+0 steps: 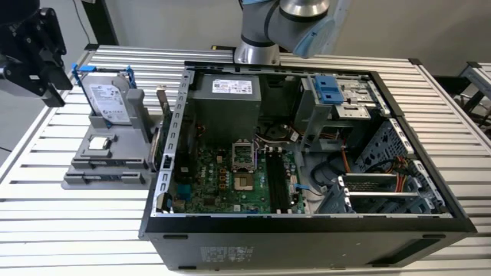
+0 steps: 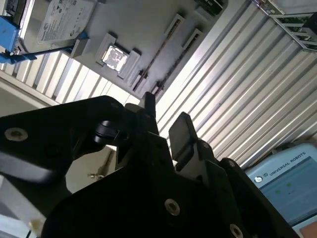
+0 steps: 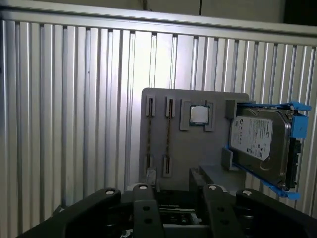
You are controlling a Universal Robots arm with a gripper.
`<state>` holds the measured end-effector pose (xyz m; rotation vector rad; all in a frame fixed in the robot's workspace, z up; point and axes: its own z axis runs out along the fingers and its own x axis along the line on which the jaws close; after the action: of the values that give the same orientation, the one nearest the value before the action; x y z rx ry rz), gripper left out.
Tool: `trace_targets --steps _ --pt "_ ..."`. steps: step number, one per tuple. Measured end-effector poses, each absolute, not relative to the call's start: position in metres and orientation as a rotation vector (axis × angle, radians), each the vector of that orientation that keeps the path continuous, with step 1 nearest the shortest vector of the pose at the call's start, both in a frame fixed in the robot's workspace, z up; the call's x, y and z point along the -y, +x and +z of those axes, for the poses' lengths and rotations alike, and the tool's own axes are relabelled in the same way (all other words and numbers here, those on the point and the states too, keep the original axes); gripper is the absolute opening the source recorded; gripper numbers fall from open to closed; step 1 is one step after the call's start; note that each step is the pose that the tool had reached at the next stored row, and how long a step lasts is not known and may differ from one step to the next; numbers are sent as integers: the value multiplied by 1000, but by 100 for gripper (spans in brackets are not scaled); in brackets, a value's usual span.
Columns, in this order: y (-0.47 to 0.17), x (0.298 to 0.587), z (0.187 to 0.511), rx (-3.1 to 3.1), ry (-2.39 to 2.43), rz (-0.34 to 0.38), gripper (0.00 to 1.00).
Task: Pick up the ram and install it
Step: 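Pick up the ram and move it above insertion slot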
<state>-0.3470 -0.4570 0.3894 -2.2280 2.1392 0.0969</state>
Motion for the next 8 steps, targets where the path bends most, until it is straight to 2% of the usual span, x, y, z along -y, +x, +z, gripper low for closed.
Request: trace_targets --steps 8 --pt "-347 457 388 -2139 -2228 96 100"
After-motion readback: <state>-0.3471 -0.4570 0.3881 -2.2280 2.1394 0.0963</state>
